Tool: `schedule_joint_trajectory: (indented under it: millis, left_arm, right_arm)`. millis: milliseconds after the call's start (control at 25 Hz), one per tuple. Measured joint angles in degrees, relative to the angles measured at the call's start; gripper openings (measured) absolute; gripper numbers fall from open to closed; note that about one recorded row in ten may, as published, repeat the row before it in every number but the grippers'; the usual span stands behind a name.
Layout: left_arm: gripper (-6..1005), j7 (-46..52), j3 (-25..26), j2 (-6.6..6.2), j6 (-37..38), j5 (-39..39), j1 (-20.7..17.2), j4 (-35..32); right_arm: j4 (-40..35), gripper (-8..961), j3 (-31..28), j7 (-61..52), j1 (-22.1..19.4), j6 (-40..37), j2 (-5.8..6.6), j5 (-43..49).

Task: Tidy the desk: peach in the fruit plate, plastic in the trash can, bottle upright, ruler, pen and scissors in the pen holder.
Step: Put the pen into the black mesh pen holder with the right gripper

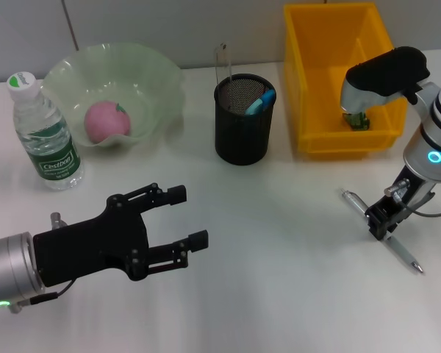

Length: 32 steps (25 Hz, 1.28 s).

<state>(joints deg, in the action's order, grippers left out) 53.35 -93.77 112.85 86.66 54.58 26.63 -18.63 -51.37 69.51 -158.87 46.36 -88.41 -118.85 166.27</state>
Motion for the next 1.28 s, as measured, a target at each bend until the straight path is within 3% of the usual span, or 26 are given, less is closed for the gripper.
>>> schedule_joint_trajectory:
  millis: [280,600,1040,1280]
  left_arm:
    - [798,0.01,0.44,0.00,0.00,0.00,0.00,0.00]
    - [798,0.09,0.44,0.00,-0.26,0.00,0.00,0.00]
    - [799,0.08,1.08,0.00,-0.42,0.00,-0.15,0.00]
    - [798,-0.42,1.32,0.11,-1.37,0.00,-0.38,0.03]
  right_arm:
    - [-1.90,134,-0.35,0.68,0.05,-0.73,0.03,-0.86]
    - [-9.53,136,-2.99,5.04,-0.03,-3.53,0.38,-9.90]
    - [-14.08,138,-13.94,26.85,-2.95,-2.51,0.11,-33.22]
    - [-12.84,139,-17.65,40.42,-7.30,1.61,-0.01,-47.99]
